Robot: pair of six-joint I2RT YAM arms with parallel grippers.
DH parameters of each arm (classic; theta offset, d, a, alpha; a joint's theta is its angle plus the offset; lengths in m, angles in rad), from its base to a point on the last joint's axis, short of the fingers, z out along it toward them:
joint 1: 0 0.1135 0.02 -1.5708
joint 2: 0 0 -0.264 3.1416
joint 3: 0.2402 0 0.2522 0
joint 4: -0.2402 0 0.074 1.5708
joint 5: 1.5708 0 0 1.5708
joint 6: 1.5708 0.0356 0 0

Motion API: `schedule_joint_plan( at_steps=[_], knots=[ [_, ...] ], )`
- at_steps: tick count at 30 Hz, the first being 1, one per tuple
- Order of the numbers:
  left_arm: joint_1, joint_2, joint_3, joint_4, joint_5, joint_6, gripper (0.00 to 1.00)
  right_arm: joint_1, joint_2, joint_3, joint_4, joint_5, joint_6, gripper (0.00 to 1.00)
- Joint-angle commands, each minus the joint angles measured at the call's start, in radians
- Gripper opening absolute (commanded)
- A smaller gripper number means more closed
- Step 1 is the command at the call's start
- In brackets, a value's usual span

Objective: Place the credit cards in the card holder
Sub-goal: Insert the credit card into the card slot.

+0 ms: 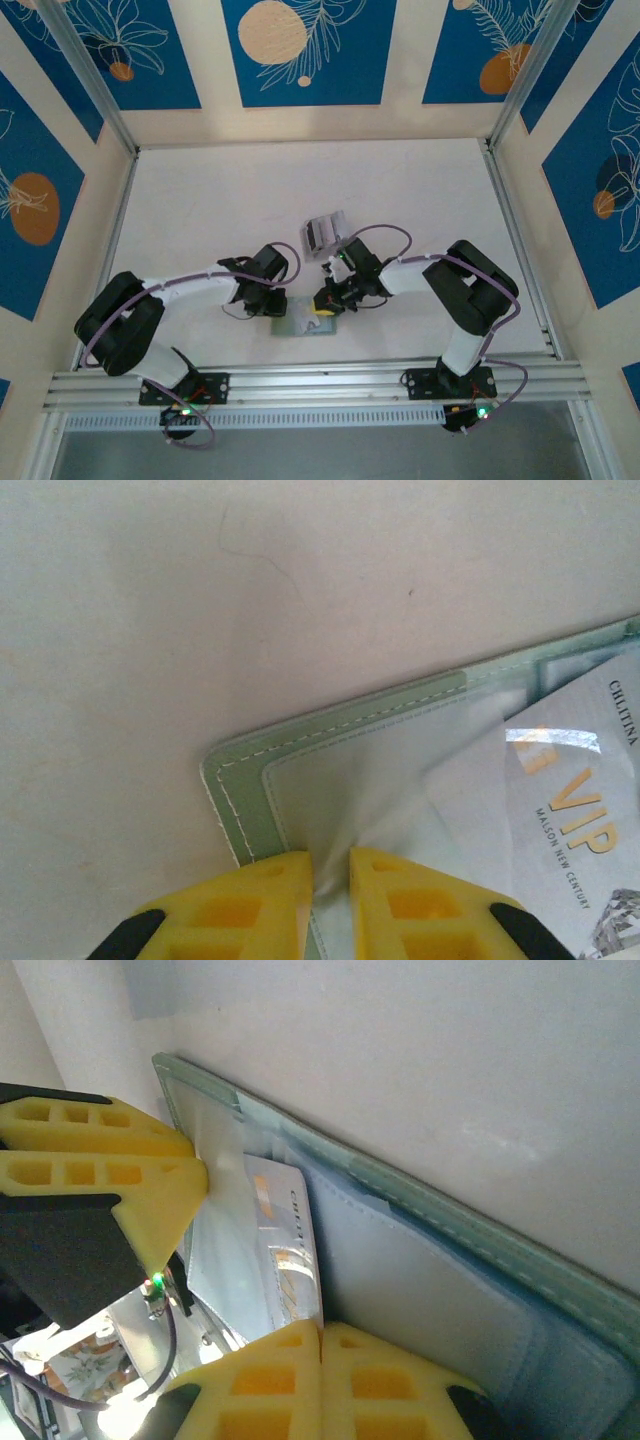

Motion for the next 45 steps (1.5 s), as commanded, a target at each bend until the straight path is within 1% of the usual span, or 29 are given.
schedule_joint_plan(
  at_steps=[1,13,26,33,42,45],
  knots=[
    [-0.002,0.061,-0.071,-0.006,0.015,-0.004,0.18,-0.012,0.002,-0.043,-0.007,0.008,0.054,0.0],
    [-0.001,0.061,-0.088,0.004,0.017,-0.005,0.17,-0.013,-0.064,-0.119,0.025,0.089,0.138,0.0],
    [-0.001,0.059,-0.103,0.018,0.026,-0.004,0.18,0.034,-0.043,-0.111,0.072,0.154,0.213,0.0],
    [-0.001,0.058,-0.115,0.022,0.025,0.0,0.17,0.037,-0.06,-0.15,0.114,0.221,0.29,0.0],
    [-0.002,0.049,-0.126,0.017,0.019,0.007,0.17,0.077,-0.086,-0.193,0.15,0.336,0.363,0.0],
    [-0.006,0.048,-0.128,0.017,0.014,0.01,0.17,0.081,-0.084,-0.206,0.164,0.347,0.386,0.0]
  ],
)
